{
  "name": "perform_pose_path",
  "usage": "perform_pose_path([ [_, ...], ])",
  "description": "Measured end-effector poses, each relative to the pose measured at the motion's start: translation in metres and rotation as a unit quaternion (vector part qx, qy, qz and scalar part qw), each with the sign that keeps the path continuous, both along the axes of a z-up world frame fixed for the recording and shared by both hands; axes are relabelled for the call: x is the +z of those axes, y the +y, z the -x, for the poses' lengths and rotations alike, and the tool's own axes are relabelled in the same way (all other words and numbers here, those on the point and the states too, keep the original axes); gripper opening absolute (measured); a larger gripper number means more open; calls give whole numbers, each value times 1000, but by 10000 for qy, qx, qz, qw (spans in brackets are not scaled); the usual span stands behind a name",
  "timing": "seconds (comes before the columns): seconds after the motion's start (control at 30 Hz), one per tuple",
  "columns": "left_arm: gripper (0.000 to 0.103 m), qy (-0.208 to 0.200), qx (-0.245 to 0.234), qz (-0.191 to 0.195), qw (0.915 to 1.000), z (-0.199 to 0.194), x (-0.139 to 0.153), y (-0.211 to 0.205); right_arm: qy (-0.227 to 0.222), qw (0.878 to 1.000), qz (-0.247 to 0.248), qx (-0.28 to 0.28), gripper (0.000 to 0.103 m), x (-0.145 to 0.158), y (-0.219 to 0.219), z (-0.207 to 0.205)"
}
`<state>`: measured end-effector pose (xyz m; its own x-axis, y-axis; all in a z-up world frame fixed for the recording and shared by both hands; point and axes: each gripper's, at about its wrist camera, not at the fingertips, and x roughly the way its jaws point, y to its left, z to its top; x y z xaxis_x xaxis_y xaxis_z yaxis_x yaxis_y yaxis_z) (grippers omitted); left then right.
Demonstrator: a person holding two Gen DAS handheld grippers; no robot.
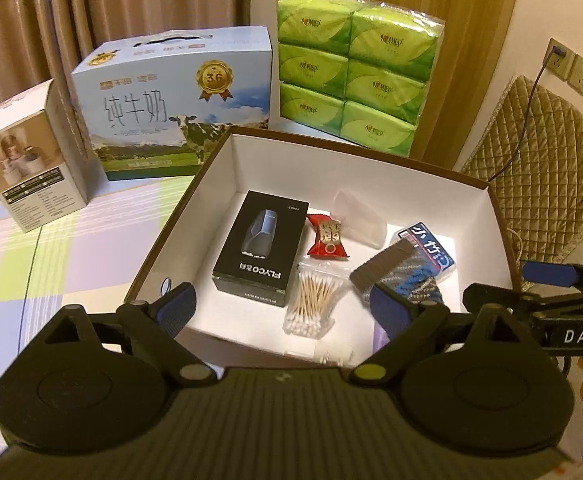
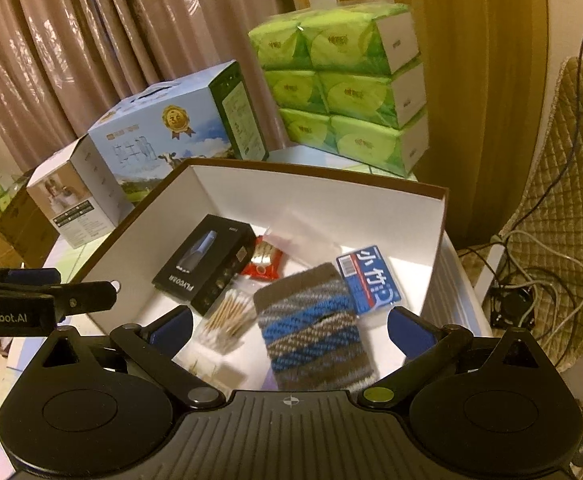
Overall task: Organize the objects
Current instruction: 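Withdraw both open tools from the box back over the table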
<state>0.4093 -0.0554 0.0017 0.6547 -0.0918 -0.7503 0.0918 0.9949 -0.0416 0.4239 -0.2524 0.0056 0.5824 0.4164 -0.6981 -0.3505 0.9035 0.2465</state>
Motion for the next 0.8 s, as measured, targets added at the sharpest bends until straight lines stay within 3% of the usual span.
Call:
perform_pose_path([
  [0.8, 94, -79, 79, 161, 9998, 93, 21, 3, -173, 9997, -153, 83, 101, 29, -10, 79],
])
